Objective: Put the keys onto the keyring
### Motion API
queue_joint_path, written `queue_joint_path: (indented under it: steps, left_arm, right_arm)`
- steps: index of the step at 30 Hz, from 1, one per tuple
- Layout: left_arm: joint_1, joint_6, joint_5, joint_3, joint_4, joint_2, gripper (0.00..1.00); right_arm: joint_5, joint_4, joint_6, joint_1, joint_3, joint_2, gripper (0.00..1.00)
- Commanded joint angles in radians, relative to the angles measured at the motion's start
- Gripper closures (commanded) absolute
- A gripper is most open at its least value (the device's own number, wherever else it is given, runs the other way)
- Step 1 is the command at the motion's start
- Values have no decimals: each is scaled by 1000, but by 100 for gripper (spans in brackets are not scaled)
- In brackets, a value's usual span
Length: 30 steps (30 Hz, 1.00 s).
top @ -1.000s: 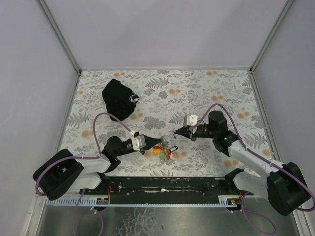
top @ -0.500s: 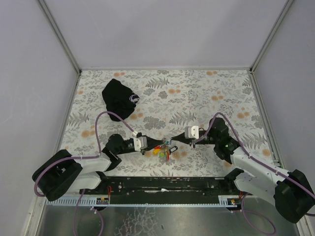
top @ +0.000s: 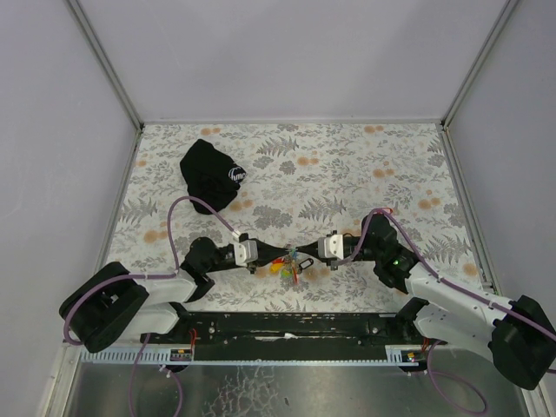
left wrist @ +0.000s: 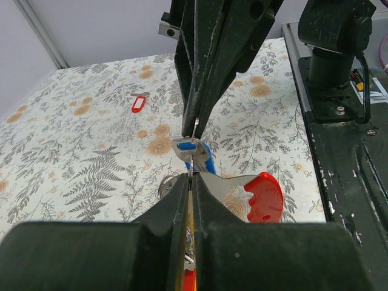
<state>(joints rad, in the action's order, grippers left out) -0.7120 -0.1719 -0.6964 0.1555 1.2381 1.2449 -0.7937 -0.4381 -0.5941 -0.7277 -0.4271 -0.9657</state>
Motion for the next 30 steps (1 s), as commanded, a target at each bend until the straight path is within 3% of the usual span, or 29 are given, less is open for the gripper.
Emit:
queue_joint_path:
  steps: [1, 30]
  left_arm:
    - [4, 12, -13, -11, 82, 5, 100]
    - [6, 17, -4, -10, 81, 2, 100]
  right_arm:
    - [65, -24, -33, -16, 1, -6, 100]
    - [34, -13, -24, -23, -7, -17, 100]
